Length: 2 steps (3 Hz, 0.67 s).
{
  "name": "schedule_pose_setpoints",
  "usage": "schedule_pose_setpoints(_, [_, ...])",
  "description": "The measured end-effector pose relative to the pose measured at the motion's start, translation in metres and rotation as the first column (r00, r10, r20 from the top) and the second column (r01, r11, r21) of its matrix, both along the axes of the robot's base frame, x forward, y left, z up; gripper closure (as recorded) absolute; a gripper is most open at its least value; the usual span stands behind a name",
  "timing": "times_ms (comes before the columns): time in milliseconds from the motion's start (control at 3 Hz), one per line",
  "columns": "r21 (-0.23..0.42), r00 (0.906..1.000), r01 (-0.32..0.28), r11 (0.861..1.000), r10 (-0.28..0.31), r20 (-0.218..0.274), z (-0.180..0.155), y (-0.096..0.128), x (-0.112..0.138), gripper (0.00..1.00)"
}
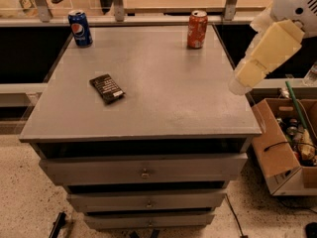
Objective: Move rxbar chocolate near pepsi can
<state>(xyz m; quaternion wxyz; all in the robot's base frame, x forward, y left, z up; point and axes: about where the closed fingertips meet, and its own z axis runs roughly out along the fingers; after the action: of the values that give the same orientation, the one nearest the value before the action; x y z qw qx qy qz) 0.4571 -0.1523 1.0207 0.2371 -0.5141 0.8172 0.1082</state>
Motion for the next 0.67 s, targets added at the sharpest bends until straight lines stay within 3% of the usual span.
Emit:
schedule_pose_setpoints(333, [-0.002, 1.0, 0.002, 1.0, -0.002, 0.01, 0.001, 0.005, -0.001, 0.0])
schedule_pose_setpoints(667, [-0.036, 0.9993, 0.009, 0.999, -0.008, 0.038, -0.004, 0.025, -0.008, 0.0])
